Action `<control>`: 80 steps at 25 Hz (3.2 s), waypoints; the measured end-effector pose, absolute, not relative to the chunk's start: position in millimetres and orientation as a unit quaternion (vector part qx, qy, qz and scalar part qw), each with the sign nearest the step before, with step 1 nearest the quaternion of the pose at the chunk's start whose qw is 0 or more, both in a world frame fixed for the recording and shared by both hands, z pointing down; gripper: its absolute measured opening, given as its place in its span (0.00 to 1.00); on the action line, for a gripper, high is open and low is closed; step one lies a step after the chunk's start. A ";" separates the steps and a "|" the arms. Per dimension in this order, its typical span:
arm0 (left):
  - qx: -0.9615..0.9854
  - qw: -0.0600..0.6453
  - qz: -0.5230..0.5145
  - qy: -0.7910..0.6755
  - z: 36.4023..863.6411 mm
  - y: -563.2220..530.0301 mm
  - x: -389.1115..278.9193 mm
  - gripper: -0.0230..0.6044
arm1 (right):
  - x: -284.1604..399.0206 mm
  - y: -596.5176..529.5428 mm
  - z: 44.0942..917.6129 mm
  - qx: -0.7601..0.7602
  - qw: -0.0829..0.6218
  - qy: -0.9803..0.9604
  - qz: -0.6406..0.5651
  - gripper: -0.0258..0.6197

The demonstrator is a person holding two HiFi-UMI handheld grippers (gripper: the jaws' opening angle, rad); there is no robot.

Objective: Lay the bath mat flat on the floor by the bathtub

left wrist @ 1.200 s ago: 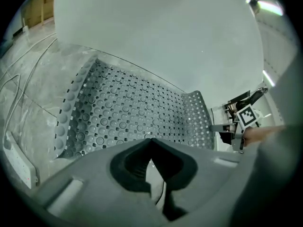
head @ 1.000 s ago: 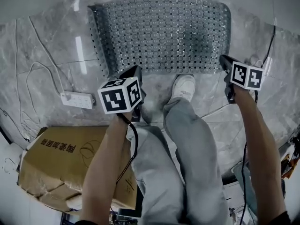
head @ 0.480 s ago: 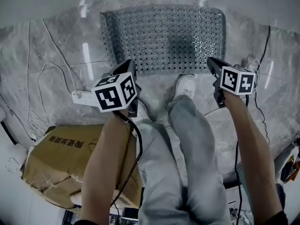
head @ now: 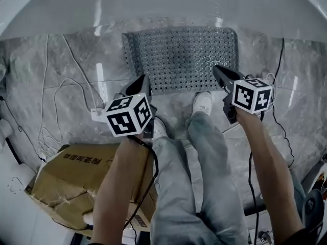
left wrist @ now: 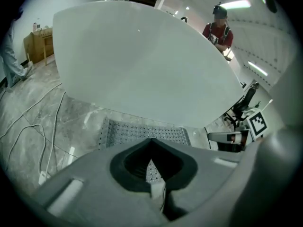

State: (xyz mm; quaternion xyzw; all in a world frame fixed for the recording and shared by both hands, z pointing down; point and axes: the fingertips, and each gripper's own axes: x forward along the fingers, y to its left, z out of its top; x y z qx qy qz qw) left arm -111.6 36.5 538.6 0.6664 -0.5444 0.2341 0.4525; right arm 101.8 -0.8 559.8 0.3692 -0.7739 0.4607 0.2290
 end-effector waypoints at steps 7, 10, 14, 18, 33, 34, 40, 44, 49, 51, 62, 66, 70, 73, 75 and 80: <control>0.686 0.413 0.186 -0.570 453.6 7.8 -122.3 0.04 | 78.1 -24.5 471.7 0.370 0.129 -0.797 0.460 0.04; 0.685 0.412 0.151 -0.581 418.2 0.5 -129.7 0.04 | 73.3 -35.0 432.4 0.381 0.116 -0.812 0.426 0.04; 0.682 0.403 0.113 -0.599 371.6 -2.5 -140.4 0.04 | 69.6 -41.1 378.3 0.393 0.108 -0.830 0.381 0.04; 0.676 0.397 0.059 -0.618 319.8 -6.4 -151.3 0.04 | 61.8 -48.1 319.3 0.388 0.095 -0.853 0.336 0.04; 0.738 0.262 0.013 -0.622 101.9 -4.0 -168.3 0.04 | -2.9 -31.0 107.0 0.389 0.113 -0.904 0.136 0.04; 0.742 0.256 0.010 -0.620 87.0 -1.7 -166.2 0.04 | -5.1 -28.1 93.2 0.390 0.110 -0.905 0.131 0.04; 0.763 0.207 -0.011 -0.612 -9.0 22.4 -161.0 0.04 | -13.9 -10.8 -7.6 0.404 0.070 -0.909 0.082 0.04; 0.768 0.186 -0.035 -0.612 -58.2 41.5 -152.3 0.04 | -9.0 2.6 -74.1 0.412 0.052 -0.909 0.044 0.04; 0.776 0.177 -0.087 -0.599 -130.5 51.9 -136.1 0.04 | -0.9 24.9 -140.4 0.418 0.027 -0.908 0.015 0.04; 0.782 0.157 -0.096 -0.595 -157.7 55.6 -126.4 0.04 | 5.6 34.2 -158.4 0.419 0.017 -0.908 0.008 0.04; 0.797 0.066 -0.066 -0.596 -236.2 81.4 -82.0 0.04 | 31.7 73.3 -239.9 0.436 -0.034 -0.899 -0.008 0.04; 0.785 0.052 -0.063 -0.614 -241.1 84.3 -90.8 0.04 | 22.0 80.7 -246.0 0.443 -0.033 -0.895 -0.026 0.04; 0.781 0.048 -0.068 -0.619 -246.9 85.0 -100.8 0.04 | 13.5 81.3 -249.5 0.445 -0.030 -0.895 -0.030 0.04; 0.779 0.048 -0.071 -0.621 -247.7 87.1 -102.1 0.04 | 12.9 81.9 -249.7 0.445 -0.031 -0.894 -0.033 0.04; 0.779 0.049 -0.071 -0.622 -245.9 88.1 -105.1 0.04 | 8.5 82.3 -249.7 0.445 -0.028 -0.895 -0.037 0.04; 0.780 0.048 -0.069 -0.621 -243.0 88.5 -110.0 0.04 | -1.4 82.3 -244.4 0.441 -0.022 -0.896 -0.040 0.04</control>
